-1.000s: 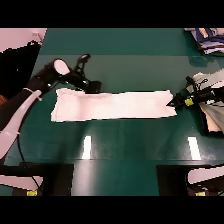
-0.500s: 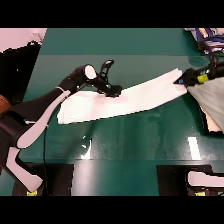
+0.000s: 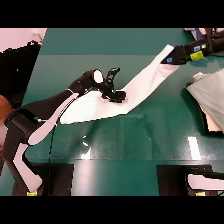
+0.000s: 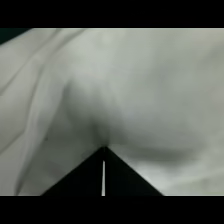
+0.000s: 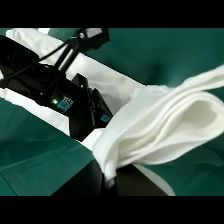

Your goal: Fold the shirts.

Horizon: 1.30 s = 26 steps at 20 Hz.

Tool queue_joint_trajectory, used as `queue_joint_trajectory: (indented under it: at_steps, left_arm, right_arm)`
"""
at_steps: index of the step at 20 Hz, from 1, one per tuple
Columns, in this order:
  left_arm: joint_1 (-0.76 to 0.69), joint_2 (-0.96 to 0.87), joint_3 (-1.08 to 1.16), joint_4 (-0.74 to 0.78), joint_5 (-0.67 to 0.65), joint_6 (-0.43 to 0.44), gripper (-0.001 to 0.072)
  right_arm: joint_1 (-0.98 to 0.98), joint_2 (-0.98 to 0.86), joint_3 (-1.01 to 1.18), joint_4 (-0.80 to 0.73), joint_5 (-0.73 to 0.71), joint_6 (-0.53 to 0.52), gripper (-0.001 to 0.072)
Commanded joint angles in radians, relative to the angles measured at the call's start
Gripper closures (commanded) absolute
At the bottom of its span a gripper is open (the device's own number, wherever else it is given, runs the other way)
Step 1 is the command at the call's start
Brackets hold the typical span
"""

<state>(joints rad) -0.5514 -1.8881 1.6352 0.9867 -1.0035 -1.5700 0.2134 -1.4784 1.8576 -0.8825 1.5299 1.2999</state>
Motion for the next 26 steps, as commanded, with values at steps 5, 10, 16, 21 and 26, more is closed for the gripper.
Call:
queue_joint_trajectory:
  at_steps: [5, 10, 16, 21, 26]
  left_arm:
    - [0.047, 0.042, 0.019, 0.017, -0.007, 0.044, 0.0682]
    - [0.259, 0.242, 0.027, 0.118, -0.032, 0.061, 0.0681]
    - [0.544, 0.502, 0.027, 0.23, -0.091, 0.09, 0.068]
    - [0.671, 0.592, 0.026, 0.233, -0.151, 0.112, 0.068]
    - [0.673, 0.594, 0.021, 0.23, -0.23, 0.112, 0.068]
  right_arm:
    - [0.165, -0.067, 0.136, 0.002, -0.033, 0.01, 0.0701]
    - [0.308, -0.134, 0.155, 0.121, -0.146, -0.012, 0.0701]
    - [0.6, -0.341, 0.155, 0.235, -0.428, -0.194, 0.0662]
    - [0.68, -0.398, 0.155, 0.225, -0.488, -0.235, 0.0161]
    - [0.528, -0.346, 0.153, 0.035, -0.228, -0.143, 0.0208]
